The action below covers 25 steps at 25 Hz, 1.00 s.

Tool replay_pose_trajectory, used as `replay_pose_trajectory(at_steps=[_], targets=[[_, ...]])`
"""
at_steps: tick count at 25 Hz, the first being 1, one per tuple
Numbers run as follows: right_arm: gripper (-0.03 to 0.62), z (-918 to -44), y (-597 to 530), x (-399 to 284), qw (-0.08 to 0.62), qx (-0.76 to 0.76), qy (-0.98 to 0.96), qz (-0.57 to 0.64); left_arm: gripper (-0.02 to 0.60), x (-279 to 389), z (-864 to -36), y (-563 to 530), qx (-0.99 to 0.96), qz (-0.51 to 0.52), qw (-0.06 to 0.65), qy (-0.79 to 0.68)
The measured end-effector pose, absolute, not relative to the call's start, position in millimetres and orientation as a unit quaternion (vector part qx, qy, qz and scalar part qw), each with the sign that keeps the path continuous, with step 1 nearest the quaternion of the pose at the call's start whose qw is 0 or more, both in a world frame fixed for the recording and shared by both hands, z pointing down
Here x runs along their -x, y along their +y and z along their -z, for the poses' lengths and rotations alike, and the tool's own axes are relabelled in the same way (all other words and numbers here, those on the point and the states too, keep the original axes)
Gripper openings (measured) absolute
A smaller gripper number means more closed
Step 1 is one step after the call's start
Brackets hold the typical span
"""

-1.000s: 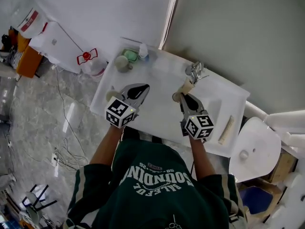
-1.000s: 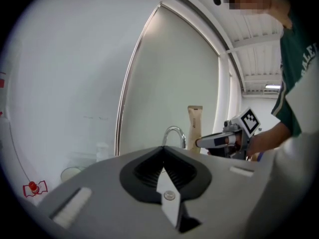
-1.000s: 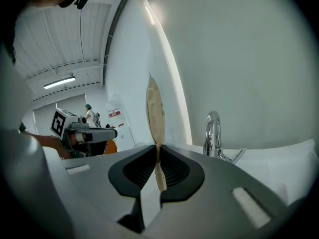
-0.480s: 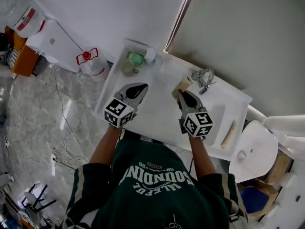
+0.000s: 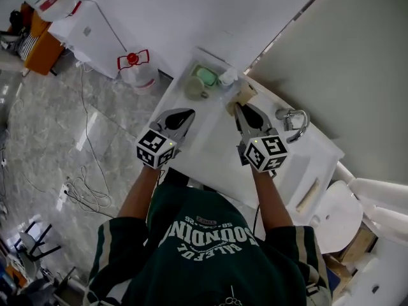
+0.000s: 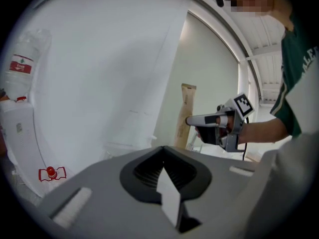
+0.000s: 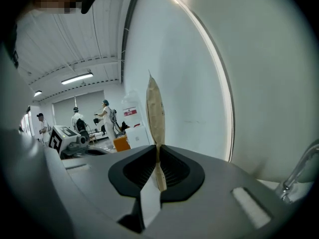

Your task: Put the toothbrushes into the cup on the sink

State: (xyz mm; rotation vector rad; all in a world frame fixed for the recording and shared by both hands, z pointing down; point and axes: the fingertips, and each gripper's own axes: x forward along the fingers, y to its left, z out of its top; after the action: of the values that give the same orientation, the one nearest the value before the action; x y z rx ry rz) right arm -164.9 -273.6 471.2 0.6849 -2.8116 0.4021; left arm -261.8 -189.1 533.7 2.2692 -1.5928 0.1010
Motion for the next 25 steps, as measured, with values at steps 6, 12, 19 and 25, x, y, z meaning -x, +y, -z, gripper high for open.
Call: replay_pose_trajectory(at_steps=[6, 12, 19, 25], targets=[[0.032, -467.6, -280.3, 216.3, 0.112, -0.205, -0.963, -0.134, 0.051, 297.5, -546.1, -173.2, -0.787, -0.031, 0.200, -0.583], [0.034, -485.8, -296.4, 260.3, 0.103, -0.196, -0.964, -0.147, 0.051, 326.1, -556.3, -170.9, -0.783, -0.028, 0.207, -0.586], [0.032, -539.8, -315.6, 297.6, 0.115, -0.200, -0.958, -0.171, 0.051, 354.7, -569.7, -168.9, -0.779, -0.030, 0.224, -0.585], [0.032, -582.5, -316.9, 317.6, 0.148, -0.209, -0.949, -0.182, 0.051, 373.6, -581.1, -168.4, -0.782, -0.037, 0.236, -0.576]])
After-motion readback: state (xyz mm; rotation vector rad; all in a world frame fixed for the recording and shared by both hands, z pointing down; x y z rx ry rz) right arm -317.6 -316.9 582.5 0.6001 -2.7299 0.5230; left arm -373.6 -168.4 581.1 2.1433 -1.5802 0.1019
